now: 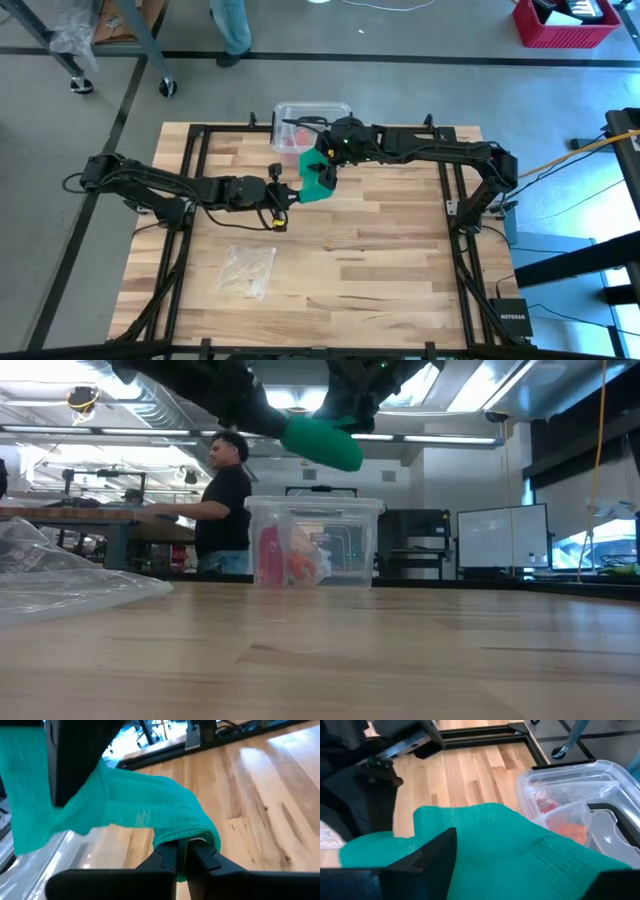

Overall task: Roll bandage
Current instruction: Roll the green bandage

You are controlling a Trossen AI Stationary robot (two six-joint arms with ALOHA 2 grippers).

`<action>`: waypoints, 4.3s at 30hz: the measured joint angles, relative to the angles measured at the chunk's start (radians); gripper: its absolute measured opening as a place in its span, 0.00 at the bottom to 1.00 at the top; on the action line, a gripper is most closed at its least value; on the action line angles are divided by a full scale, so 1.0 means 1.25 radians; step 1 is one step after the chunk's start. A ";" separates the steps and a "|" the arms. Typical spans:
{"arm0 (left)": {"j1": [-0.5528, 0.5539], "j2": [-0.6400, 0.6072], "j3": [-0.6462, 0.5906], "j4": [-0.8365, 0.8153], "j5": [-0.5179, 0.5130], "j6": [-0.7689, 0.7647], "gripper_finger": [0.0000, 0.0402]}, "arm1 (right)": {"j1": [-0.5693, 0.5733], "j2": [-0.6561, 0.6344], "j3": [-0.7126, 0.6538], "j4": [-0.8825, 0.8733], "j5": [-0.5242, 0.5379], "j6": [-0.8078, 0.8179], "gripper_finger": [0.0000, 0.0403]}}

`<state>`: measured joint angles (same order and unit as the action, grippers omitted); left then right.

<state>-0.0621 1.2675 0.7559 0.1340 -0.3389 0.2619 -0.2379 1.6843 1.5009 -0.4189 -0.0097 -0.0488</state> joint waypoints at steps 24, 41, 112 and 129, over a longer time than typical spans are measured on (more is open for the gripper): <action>0.002 -0.001 0.000 -0.014 -0.003 -0.012 0.03 | -0.004 -0.024 0.000 0.031 0.014 0.011 0.63; -0.003 -0.001 0.000 -0.011 0.016 0.006 0.03 | -0.004 -0.024 0.000 -0.131 -0.085 -0.007 0.63; -0.003 -0.061 0.022 -0.122 0.223 -0.062 0.03 | 0.023 0.000 -0.001 0.025 -0.083 0.137 0.63; -0.002 -0.095 0.022 -0.120 0.290 -0.088 0.03 | 0.023 -0.071 -0.001 -0.113 -0.037 0.043 0.63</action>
<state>-0.0648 1.1486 0.7834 -0.0158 0.0232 0.1525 -0.2092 1.5957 1.5002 -0.5599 -0.0554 0.0047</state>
